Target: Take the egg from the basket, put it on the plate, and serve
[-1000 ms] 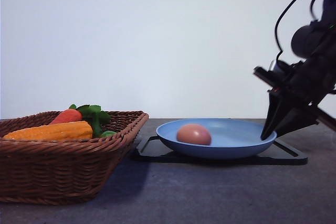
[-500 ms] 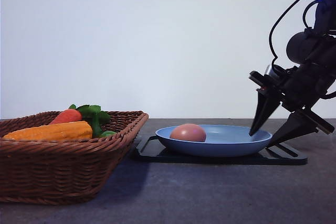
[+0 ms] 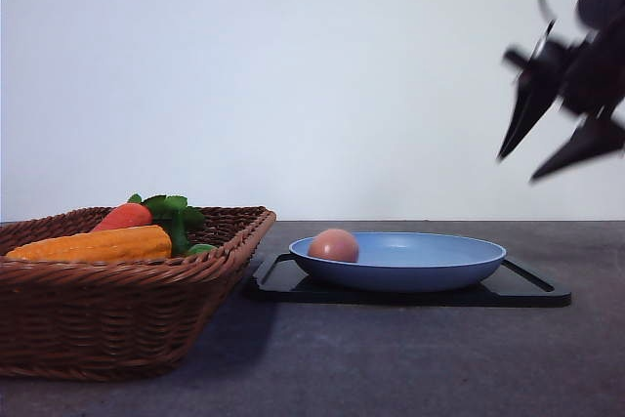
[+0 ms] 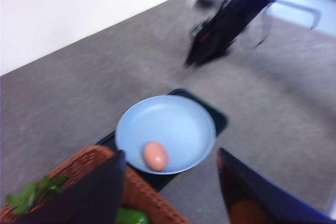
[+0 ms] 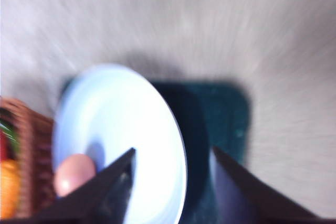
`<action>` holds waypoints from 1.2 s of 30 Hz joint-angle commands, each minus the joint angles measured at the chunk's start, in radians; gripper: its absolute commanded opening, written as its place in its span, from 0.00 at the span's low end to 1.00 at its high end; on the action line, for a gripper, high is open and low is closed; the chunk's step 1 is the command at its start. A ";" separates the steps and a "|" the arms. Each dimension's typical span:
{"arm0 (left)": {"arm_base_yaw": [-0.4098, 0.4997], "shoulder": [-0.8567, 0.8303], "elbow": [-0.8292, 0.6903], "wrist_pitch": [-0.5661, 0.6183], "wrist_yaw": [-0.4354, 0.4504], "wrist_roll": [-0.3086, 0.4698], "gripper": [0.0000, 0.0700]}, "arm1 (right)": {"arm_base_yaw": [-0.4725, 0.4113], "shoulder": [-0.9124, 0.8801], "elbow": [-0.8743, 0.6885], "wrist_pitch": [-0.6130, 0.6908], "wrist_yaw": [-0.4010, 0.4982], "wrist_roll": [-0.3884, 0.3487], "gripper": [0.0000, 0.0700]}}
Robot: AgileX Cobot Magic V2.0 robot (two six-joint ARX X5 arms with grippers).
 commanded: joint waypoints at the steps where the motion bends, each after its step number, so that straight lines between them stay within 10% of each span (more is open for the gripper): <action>1: -0.006 0.039 0.020 0.011 -0.053 0.007 0.29 | -0.012 -0.027 0.022 -0.041 -0.003 -0.047 0.14; 4: 0.009 0.113 0.020 0.008 -0.141 0.034 0.02 | -0.020 -0.109 0.016 -0.114 0.029 -0.101 0.00; 15: 0.268 0.369 0.011 -0.081 -0.178 -0.002 0.00 | 0.142 -0.424 -0.159 -0.217 0.310 -0.147 0.00; 22: 0.396 0.299 -0.075 -0.025 -0.093 -0.074 0.00 | 0.270 -0.666 -0.438 0.038 0.456 -0.147 0.00; 36: 0.341 -0.258 -0.588 0.367 -0.061 -0.212 0.00 | 0.409 -0.978 -0.948 0.625 0.456 -0.141 0.00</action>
